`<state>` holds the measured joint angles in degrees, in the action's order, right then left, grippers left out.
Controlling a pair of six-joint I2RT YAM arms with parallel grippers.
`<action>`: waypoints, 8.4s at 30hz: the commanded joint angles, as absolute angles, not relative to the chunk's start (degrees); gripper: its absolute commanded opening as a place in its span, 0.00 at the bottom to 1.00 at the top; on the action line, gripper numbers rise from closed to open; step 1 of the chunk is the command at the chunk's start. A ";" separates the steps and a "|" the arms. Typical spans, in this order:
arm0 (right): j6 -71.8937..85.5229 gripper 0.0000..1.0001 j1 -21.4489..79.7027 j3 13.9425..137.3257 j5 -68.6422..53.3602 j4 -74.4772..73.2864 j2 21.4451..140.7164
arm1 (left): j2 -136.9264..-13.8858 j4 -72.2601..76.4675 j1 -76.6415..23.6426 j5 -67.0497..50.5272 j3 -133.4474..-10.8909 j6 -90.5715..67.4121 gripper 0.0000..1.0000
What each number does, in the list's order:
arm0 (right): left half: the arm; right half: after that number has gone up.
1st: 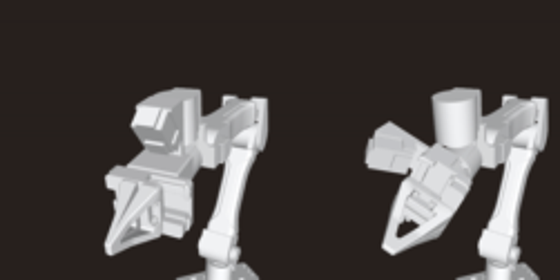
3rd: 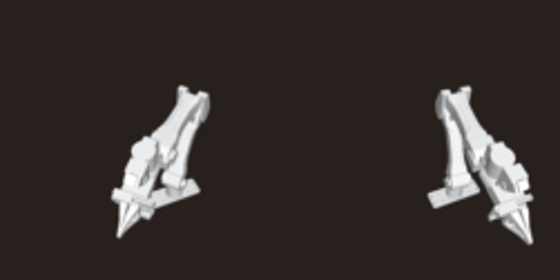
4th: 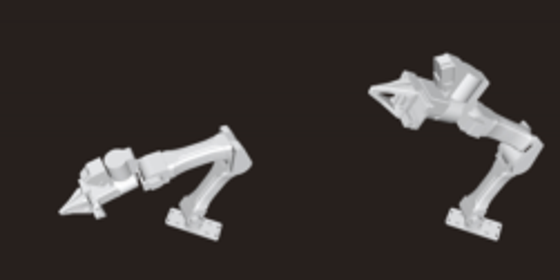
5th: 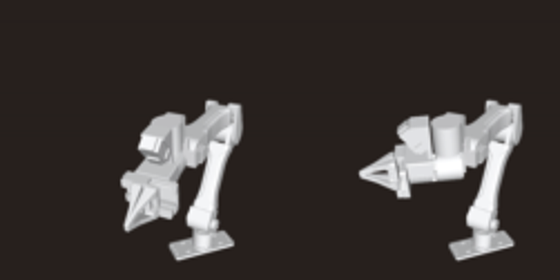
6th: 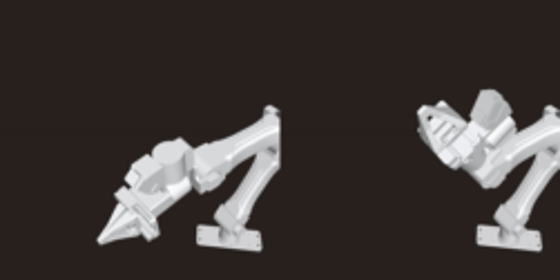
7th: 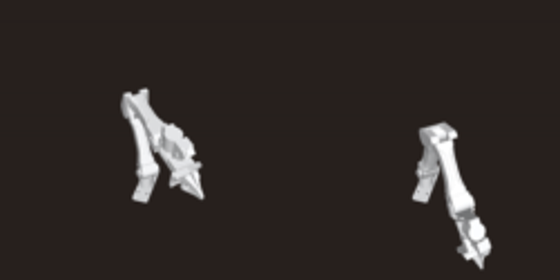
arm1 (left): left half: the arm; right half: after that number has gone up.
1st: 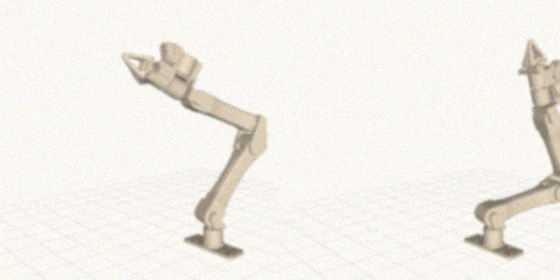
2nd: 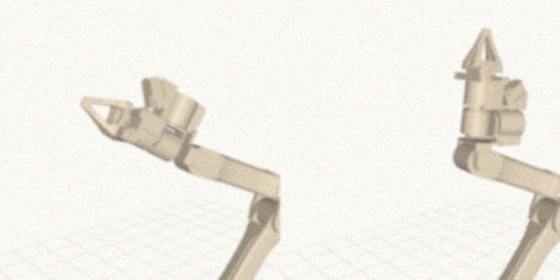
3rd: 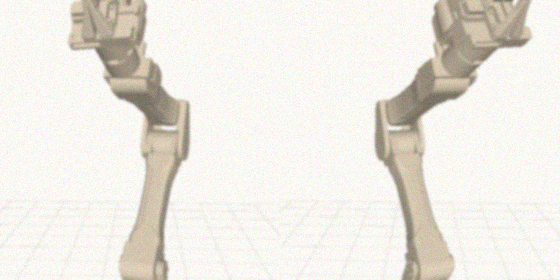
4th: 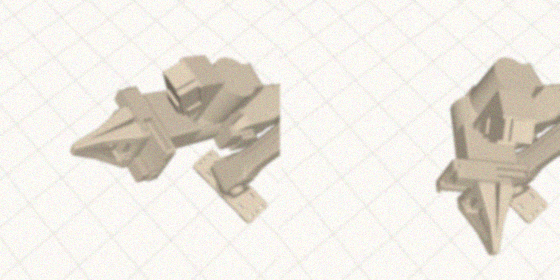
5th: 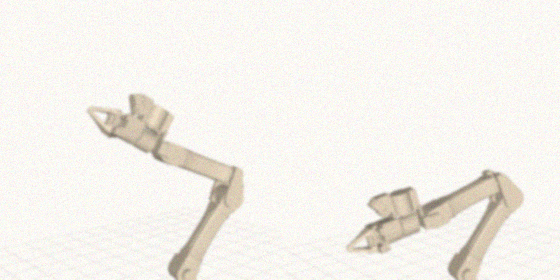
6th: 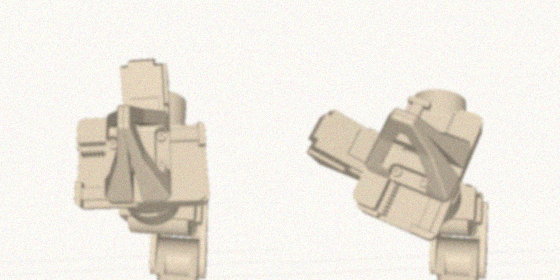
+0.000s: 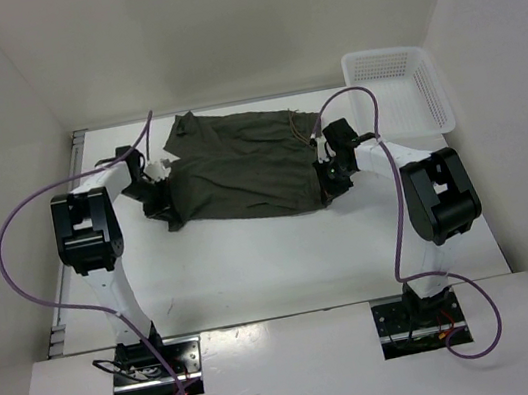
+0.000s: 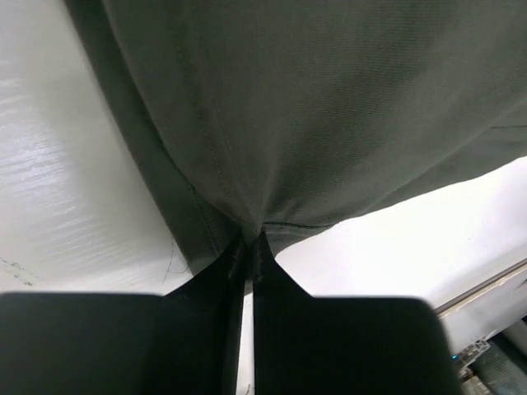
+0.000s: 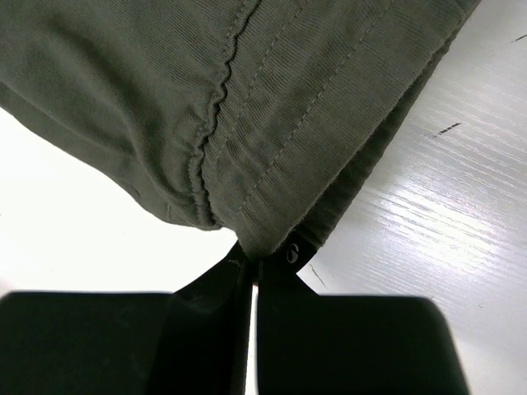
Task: Fold and stack the shorts
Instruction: Flatten the shorts out
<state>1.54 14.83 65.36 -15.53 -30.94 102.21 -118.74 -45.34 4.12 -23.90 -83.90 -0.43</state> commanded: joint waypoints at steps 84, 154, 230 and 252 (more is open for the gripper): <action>-26.87 0.00 32.33 90.22 -3.96 -50.78 99.77 | -89.75 -40.96 8.52 -16.70 -77.94 0.00 0.00; -11.77 0.00 23.64 62.67 -17.22 -47.90 98.00 | -120.67 -26.46 2.02 -6.51 -90.96 0.00 0.00; 5.46 0.06 18.19 100.28 17.77 -17.84 127.97 | -122.78 -42.45 0.88 -7.73 -101.43 0.00 0.12; -4.57 0.50 17.67 94.75 13.27 -17.31 119.27 | -164.26 -44.38 -3.08 -14.68 -174.54 0.00 0.81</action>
